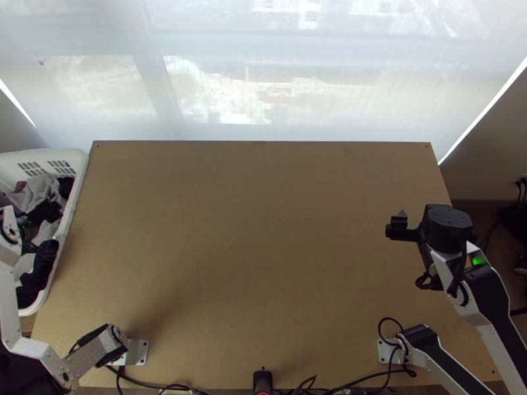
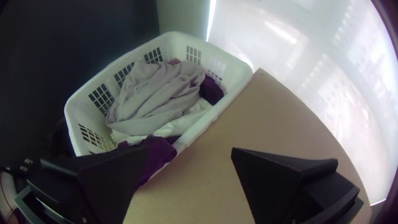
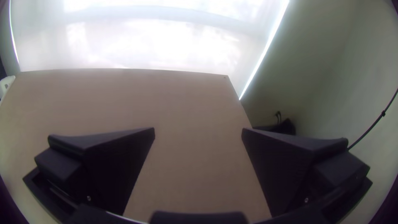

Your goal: Fold the t-shirt

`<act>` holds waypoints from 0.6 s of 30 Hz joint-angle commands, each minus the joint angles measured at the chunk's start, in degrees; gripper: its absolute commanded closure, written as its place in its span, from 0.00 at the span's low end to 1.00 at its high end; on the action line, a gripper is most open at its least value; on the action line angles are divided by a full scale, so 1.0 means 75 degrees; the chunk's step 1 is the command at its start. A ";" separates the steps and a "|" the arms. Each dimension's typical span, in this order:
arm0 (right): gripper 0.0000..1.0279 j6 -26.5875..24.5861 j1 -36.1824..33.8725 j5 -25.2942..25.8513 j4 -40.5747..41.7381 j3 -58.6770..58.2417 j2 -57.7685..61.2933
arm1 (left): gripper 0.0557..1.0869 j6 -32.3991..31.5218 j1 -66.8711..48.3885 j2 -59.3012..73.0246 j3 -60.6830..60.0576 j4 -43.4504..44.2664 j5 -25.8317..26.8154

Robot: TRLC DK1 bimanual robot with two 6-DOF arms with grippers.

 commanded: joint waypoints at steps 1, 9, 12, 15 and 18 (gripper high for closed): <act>0.05 0.0011 -0.0085 0.0010 -0.0230 -0.0016 -0.0106 | 0.05 -0.0550 0.0574 0.2492 0.2394 -0.0565 0.0013; 0.05 0.0011 -0.0132 0.0010 -0.0289 0.0054 -0.0130 | 0.05 0.0117 0.1218 0.5316 0.5417 -0.1819 0.0224; 0.05 0.0011 -0.0214 0.0010 -0.0394 0.0160 -0.0177 | 0.05 0.0270 0.1581 0.6207 0.6003 -0.1936 0.0224; 0.05 0.0000 -0.0273 0.0010 -0.0558 0.0219 -0.0282 | 0.05 0.0575 0.1710 0.6734 0.6015 -0.1397 0.0095; 0.05 -0.0012 -0.0285 0.0010 -0.0640 0.0207 -0.0423 | 0.05 0.1125 0.1781 0.7308 0.6050 -0.1045 -0.0186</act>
